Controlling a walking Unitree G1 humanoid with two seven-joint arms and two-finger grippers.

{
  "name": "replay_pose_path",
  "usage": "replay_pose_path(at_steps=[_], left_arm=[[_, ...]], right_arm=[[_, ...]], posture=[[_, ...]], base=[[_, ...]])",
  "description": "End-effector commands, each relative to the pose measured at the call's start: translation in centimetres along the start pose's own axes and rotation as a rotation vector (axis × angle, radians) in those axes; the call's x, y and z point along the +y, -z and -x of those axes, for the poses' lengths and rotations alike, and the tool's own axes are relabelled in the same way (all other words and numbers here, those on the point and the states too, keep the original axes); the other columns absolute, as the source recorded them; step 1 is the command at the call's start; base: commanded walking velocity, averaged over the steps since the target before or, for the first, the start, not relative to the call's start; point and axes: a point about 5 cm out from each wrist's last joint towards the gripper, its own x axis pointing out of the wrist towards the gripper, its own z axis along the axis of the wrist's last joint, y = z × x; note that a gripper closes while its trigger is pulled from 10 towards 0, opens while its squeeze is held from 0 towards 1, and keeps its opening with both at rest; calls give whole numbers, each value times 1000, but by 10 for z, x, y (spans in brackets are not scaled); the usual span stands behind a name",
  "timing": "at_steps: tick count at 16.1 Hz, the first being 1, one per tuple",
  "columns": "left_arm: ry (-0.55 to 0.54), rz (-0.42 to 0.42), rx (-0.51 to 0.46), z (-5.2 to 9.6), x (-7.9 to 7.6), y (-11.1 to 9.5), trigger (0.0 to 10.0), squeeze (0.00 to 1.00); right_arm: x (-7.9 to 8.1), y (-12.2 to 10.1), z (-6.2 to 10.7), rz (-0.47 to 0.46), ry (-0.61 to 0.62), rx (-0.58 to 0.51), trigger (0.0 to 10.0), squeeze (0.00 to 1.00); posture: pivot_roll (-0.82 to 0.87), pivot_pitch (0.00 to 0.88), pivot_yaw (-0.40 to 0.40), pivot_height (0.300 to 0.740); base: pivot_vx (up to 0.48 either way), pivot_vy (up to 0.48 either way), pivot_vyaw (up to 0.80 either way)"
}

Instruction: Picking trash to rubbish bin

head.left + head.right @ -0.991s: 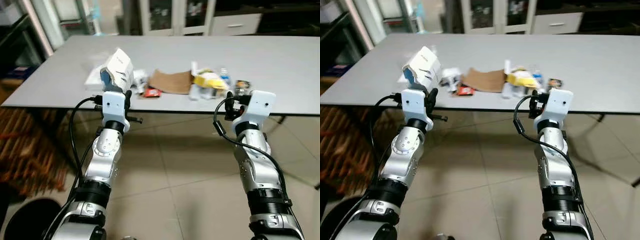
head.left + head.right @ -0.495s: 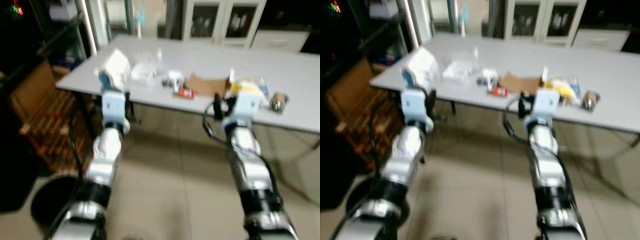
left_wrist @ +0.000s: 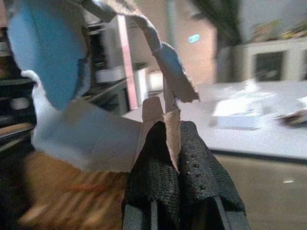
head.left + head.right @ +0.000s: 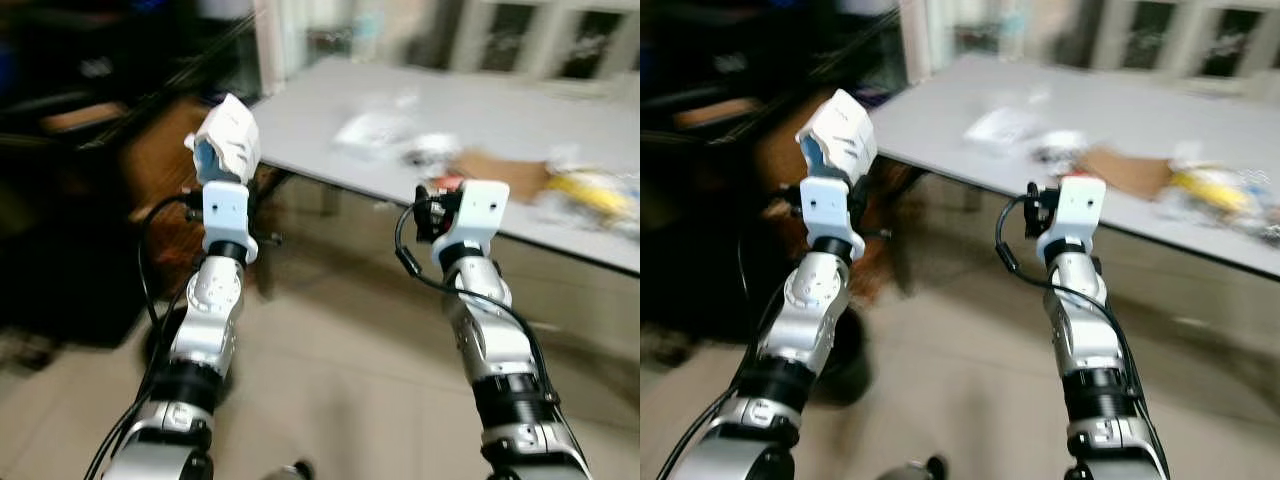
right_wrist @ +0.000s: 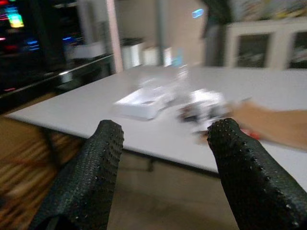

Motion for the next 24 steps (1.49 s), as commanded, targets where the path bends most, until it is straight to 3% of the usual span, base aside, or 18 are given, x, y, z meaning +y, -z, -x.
replay_pose_path(at_steps=[1,15,24], left_arm=[[2,-5,-10,-2,-2,-4,10000,0],[28,14,7,-3,-5,-2,10000,0],[31,6,39,-1,-5,3,10000,0]], right_arm=[[0,0,-1,-1,-6,6,10000,0],[6,4,2,-10,-35,19,10000,0],[13,10,5,-13,-94,60,10000,0]], posture=[[-28,34,31,740],[-29,46,40,740],[-31,56,37,740]], base=[[0,0,800],[0,0,800],[37,0,49]])
